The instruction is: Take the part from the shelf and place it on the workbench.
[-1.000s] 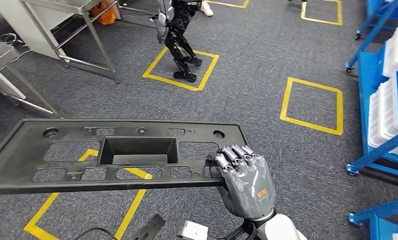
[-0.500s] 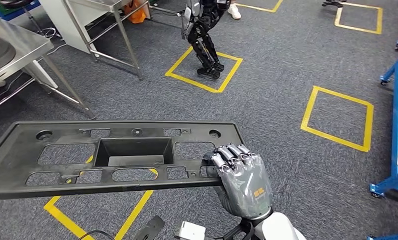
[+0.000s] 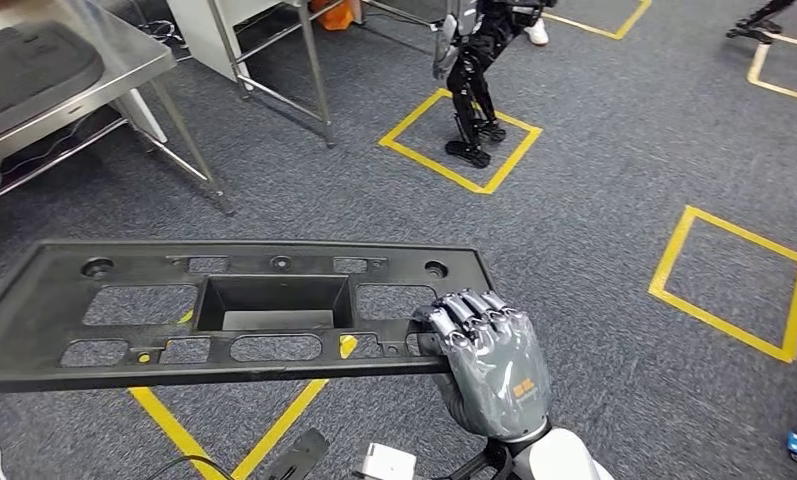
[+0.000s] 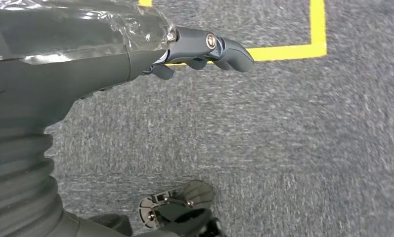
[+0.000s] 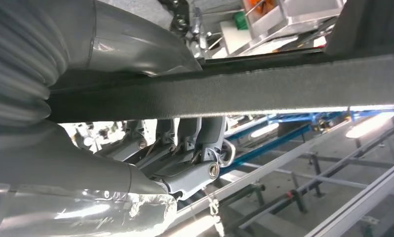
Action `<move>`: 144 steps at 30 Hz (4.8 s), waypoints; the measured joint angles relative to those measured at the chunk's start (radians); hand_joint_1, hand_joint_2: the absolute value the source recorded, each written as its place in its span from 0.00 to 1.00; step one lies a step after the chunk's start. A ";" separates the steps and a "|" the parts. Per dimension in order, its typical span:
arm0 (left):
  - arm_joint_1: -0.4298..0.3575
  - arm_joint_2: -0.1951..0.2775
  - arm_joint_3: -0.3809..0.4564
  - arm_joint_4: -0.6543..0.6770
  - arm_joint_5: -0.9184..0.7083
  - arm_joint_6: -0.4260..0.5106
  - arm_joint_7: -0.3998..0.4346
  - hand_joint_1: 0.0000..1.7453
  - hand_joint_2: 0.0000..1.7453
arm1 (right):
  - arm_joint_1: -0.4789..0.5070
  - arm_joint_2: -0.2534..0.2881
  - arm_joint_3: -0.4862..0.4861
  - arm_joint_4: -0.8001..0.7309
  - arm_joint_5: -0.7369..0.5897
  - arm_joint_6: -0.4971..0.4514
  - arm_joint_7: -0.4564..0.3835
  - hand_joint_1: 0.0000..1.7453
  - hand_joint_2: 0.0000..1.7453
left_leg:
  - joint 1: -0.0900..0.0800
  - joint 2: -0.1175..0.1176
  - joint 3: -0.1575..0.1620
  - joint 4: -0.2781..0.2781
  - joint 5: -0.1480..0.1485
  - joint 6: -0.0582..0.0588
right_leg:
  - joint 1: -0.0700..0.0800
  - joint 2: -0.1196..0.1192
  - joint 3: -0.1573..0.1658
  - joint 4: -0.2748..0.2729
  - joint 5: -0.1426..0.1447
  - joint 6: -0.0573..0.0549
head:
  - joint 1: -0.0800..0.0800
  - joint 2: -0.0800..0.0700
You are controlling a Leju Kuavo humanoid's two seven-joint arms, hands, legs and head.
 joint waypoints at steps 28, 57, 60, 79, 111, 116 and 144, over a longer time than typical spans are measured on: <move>-0.001 0.016 0.000 -0.002 -0.014 -0.017 0.001 0.00 1.00 | -0.001 0.008 0.001 -0.002 -0.002 0.017 -0.007 1.00 1.00 | 0.004 0.027 0.002 -0.006 0.005 -0.002 | 0.003 -0.007 0.052 -0.076 0.006 -0.002 | -0.003 0.000; 0.003 0.029 0.000 -0.008 -0.004 -0.029 -0.002 0.00 1.00 | -0.007 0.010 0.001 -0.004 0.000 0.013 -0.009 1.00 1.00 | 0.003 0.037 -0.003 0.007 -0.001 -0.004 | 0.001 -0.031 0.098 -0.174 0.055 0.001 | -0.008 0.000; 0.002 0.029 0.001 -0.008 -0.002 -0.031 -0.002 0.00 1.00 | -0.004 0.009 0.002 -0.004 0.000 0.014 -0.009 1.00 1.00 | 0.000 0.010 -0.001 0.007 -0.003 0.004 | 0.001 -0.002 0.001 -0.001 -0.004 0.000 | -0.002 0.000; 0.008 0.031 0.001 -0.009 0.000 -0.052 0.005 0.00 1.00 | -0.003 0.016 0.003 -0.004 -0.008 0.010 -0.019 1.00 1.00 | 0.019 0.049 -0.068 0.138 -0.033 -0.059 | 0.002 -0.057 0.126 -0.277 0.132 -0.019 | -0.019 0.000; 0.001 0.037 0.001 -0.012 -0.007 -0.052 0.019 0.00 1.00 | -0.002 0.013 0.004 -0.004 -0.006 0.013 -0.013 1.00 1.00 | 0.022 0.038 -0.022 0.059 -0.009 -0.058 | 0.000 -0.038 0.129 -0.285 0.138 -0.014 | -0.014 0.000; 0.002 0.035 0.001 -0.014 -0.006 -0.051 0.023 0.00 1.00 | -0.003 0.012 0.004 -0.004 -0.003 0.015 -0.009 1.00 1.00 | 0.018 0.041 -0.003 0.014 -0.007 -0.044 | 0.005 -0.036 0.135 -0.281 0.126 -0.029 | -0.005 0.000; 0.001 0.036 0.001 -0.016 -0.015 -0.052 0.024 0.00 1.00 | -0.003 0.012 0.005 -0.004 -0.002 0.016 0.004 1.00 1.00 | 0.017 0.039 0.004 0.013 -0.012 -0.035 | 0.009 -0.036 0.145 -0.297 0.131 0.001 | -0.001 0.000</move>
